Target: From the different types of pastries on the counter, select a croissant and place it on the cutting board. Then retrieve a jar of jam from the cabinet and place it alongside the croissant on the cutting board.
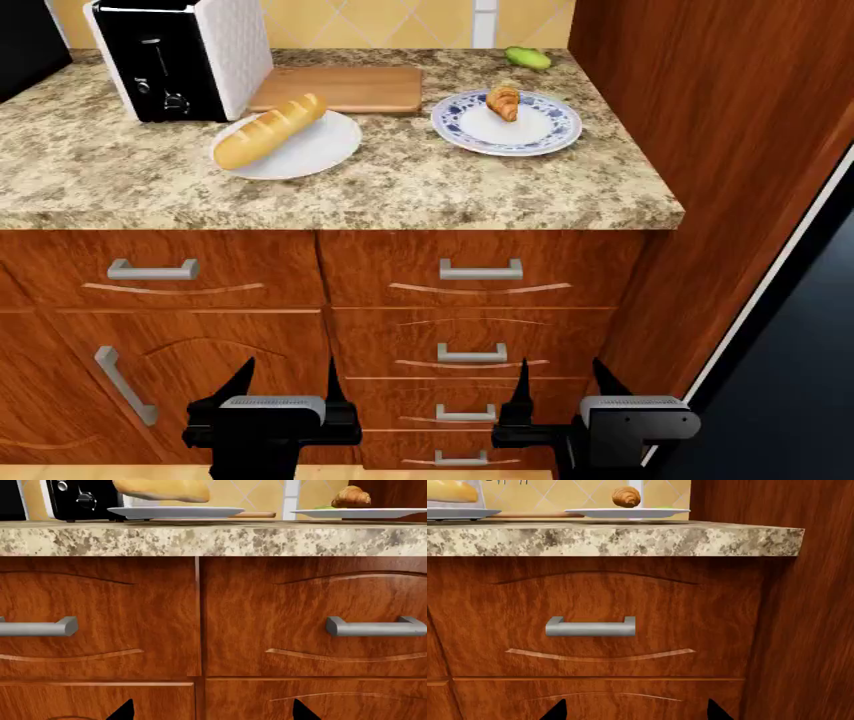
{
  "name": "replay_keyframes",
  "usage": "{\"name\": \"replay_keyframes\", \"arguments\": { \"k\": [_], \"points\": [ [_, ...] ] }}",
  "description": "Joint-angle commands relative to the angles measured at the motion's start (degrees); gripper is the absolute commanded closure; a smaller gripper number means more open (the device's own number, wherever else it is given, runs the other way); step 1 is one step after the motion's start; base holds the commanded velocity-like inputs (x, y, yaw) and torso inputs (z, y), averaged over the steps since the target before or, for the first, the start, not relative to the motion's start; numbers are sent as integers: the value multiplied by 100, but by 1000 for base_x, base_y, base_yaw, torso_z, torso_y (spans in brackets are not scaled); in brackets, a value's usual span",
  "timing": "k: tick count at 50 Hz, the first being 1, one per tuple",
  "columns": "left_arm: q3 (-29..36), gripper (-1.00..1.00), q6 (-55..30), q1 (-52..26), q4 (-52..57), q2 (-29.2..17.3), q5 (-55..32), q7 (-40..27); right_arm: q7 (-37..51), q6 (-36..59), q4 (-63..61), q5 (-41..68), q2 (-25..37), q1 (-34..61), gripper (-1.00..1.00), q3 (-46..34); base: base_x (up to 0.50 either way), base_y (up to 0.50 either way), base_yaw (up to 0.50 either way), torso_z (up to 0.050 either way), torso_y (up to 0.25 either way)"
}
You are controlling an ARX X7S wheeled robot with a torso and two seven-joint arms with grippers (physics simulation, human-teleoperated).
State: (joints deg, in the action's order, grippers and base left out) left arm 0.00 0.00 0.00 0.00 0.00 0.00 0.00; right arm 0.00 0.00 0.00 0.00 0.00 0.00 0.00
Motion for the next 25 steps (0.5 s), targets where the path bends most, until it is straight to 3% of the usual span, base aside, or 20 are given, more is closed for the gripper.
{"name": "replay_keyframes", "arguments": {
  "k": [1,7,17,25],
  "points": [
    [114,-100,-45,31,81,-91,-73,-114,125,-14,38,66,94,15,-100,-107,0,0,0,0,0],
    [246,-100,-918,112,1227,-286,-256,-143,245,356,-380,78,288,46,-100,-218,0,0,0,9,0],
    [-411,-100,-3893,-971,3146,-573,-1507,-208,-48,2088,-2012,472,666,430,-100,-231,0,0,0,50,0],
    [-1027,-100,-5568,-1684,4489,-862,-2388,-306,-252,3215,-3126,807,957,1060,-100,-172,0,9,0,50,0]
  ]
}}
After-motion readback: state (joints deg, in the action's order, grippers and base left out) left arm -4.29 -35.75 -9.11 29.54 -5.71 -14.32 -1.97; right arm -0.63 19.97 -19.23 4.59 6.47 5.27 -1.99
